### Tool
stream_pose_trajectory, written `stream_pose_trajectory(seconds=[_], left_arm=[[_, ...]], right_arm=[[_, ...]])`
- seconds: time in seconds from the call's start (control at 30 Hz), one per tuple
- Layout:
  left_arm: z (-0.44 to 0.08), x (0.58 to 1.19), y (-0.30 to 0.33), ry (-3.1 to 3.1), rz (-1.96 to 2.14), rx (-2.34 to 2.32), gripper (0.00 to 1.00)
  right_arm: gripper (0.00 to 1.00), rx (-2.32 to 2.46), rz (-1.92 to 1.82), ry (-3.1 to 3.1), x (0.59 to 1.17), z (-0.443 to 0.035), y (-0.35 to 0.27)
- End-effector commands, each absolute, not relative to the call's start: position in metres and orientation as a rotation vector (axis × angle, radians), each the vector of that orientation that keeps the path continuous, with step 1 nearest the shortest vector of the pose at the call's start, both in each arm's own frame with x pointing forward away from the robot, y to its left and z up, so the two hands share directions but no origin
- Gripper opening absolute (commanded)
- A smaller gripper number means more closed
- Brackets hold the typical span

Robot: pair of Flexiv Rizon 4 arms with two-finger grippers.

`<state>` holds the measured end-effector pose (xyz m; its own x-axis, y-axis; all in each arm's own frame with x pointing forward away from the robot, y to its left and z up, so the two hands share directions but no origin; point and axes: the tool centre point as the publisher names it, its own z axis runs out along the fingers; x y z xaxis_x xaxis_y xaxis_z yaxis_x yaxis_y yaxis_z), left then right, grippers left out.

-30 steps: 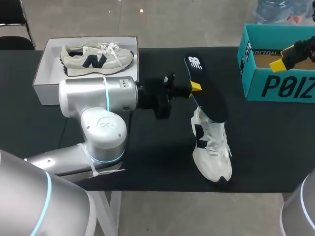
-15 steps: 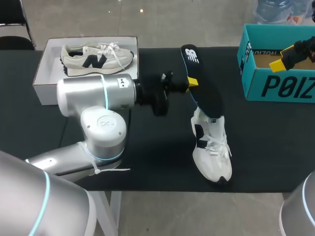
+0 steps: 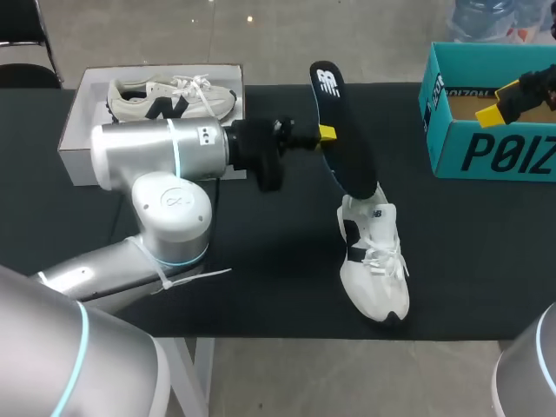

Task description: Take the shoe out of the shoebox, open the shoe tongue, remove and reinsert the insole, then place the shoe into the shoebox

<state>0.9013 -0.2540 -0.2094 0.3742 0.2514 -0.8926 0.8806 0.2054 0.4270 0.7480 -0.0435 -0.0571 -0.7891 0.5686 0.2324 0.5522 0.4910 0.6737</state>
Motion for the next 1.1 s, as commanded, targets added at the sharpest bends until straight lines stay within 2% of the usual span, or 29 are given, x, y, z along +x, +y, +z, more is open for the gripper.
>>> stream_pose_trajectory(seconds=[0.03,0.33,0.77,1.1], left_arm=[[-0.207,0.908,-0.256,1.137,-0.614,1.339,0.0],[-0.192,0.901,-0.258,1.111,-0.597,1.314,0.0],[-0.176,0.834,-0.276,1.891,-1.449,0.923,0.0],[-0.195,0.832,-0.26,2.003,-1.861,0.483,0.0]], right_arm=[[1.0,1.015,1.2,2.7,0.751,-0.057,-0.043],[1.0,1.015,1.2,2.7,0.751,-0.057,-0.043],[1.0,1.015,1.2,2.7,0.751,-0.057,-0.043],[1.0,1.015,1.2,2.7,0.751,-0.057,-0.043]])
